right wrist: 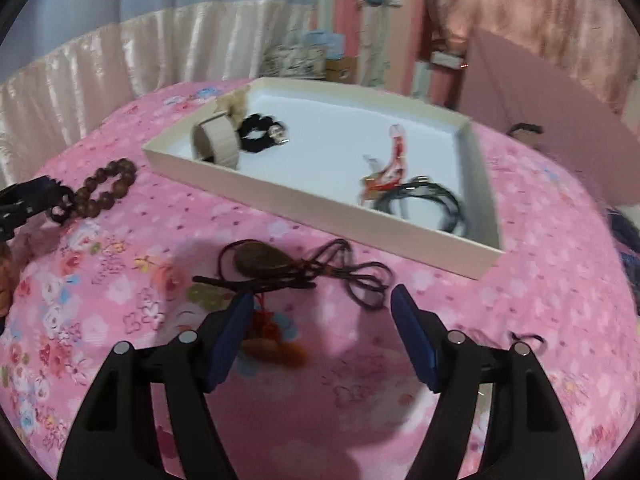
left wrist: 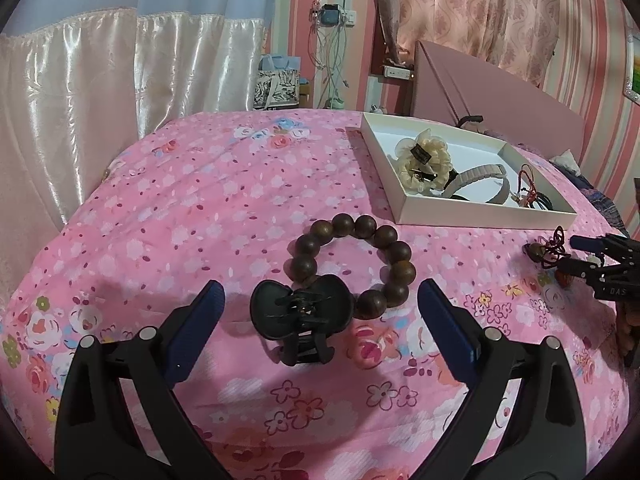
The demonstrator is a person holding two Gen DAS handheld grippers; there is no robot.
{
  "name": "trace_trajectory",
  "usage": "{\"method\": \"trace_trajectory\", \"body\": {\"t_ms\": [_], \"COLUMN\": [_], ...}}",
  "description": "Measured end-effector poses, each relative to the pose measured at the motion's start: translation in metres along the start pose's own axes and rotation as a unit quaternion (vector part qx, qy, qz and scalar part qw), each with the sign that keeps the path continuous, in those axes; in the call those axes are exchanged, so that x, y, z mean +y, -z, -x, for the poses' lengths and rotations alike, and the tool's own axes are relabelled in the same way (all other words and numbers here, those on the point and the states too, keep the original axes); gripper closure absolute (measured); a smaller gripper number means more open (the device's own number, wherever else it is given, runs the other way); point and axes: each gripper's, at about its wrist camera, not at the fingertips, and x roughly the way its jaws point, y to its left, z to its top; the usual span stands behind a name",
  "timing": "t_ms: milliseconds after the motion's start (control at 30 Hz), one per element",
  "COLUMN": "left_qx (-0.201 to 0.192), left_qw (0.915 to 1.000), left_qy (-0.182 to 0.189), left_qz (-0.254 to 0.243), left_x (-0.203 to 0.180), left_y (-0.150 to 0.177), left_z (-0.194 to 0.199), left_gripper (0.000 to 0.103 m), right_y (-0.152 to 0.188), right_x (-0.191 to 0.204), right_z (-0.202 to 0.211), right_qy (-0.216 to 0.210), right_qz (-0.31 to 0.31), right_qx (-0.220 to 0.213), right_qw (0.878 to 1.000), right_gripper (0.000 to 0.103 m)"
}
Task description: Organize jewelry
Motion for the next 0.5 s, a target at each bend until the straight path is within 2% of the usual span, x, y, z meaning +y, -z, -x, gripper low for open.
{"method": "trace_trajectory", "body": {"t_ms": [100, 233, 300, 400, 500], "left_qx": [0.003, 0.004, 0.005, 0.006, 0.003], "left_qw": [1.0, 1.0, 1.0, 1.0, 1.0], "left_qy": [0.003, 0.004, 0.004, 0.005, 0.003], "left_qz": [-0.001, 0.0, 0.002, 0.005, 0.004], "left_x": [-0.001, -0.001, -0.001, -0.001, -0.001], "left_y": [0.0, -0.001, -0.001, -0.001, -0.001], "left_z": [-0.002, -0.003, -0.004, -0.005, -0.004], "left_gripper": [0.007, 0.007, 0.007, 0.007, 0.007], "right_y": [-0.002, -0.003, -0.003, -0.003, -0.001], "right_x": [0.004, -0.002, -0.002, -0.001, 0.003], "right_z": [-0.012, -0.016, -0.015, -0.015, -0.012], "right_qy": [-0.016, -0.015, -0.02, -0.019, -0.022], "right_qz": [0.015, 0.004, 0.006, 0.006, 0.005], "right_qx": [0.022, 0.029, 0.026, 0.023, 0.019], "right_qw": [1.0, 0.999, 0.999, 1.0, 1.0], "right_gripper": [0.032, 0.034, 0.061, 0.092, 0.097]}}
